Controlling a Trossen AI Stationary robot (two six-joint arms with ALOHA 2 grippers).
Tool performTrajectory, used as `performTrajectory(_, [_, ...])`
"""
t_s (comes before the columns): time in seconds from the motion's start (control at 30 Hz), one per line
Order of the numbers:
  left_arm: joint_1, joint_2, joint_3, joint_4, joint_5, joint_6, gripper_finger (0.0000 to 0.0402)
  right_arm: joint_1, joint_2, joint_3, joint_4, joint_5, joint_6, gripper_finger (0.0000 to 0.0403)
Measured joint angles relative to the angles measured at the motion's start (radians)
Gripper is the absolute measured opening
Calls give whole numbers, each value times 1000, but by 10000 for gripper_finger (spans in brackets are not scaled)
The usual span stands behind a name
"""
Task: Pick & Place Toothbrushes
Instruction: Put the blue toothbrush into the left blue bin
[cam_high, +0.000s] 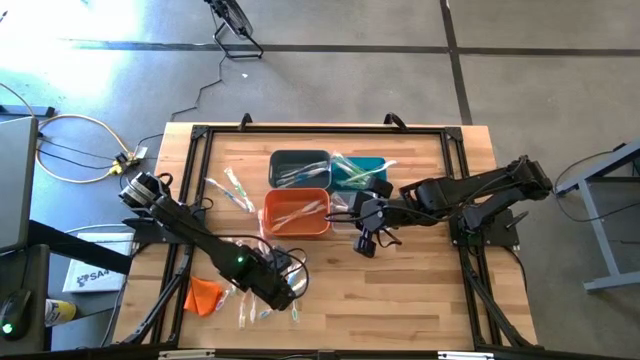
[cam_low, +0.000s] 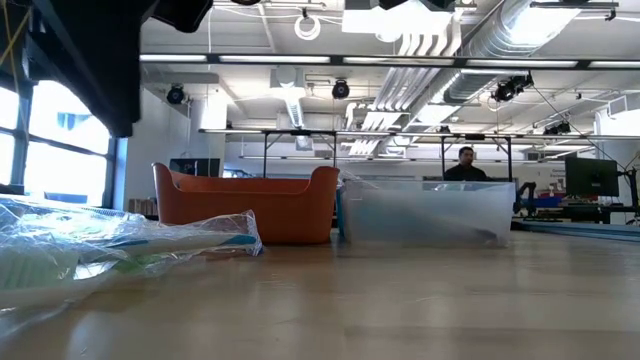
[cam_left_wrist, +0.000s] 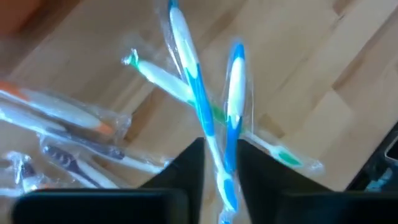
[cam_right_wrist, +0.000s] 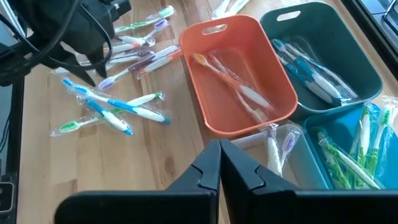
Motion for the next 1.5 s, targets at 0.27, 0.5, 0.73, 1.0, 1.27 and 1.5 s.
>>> performTrajectory(0.27, [12,52,0,57,-108,0,166,-2,1,0,-6,3,-24,2])
performTrajectory(0.5, [36,133,-2,89,-29,-1,168,-13,1,0,-12,3,-24,2])
performTrajectory(0.73, [39,189,-2,107,41,-5,168,-13,1,0,-13,3,-24,2])
performTrajectory(1.0, [39,195,-1,112,56,-27,168,-13,1,0,-13,3,-25,2])
performTrajectory(1.27, [39,195,-1,114,79,-27,107,-13,1,0,-13,3,-50,2])
performTrajectory(1.5, [39,195,-1,114,82,-26,48,-13,1,0,-13,3,-58,2])
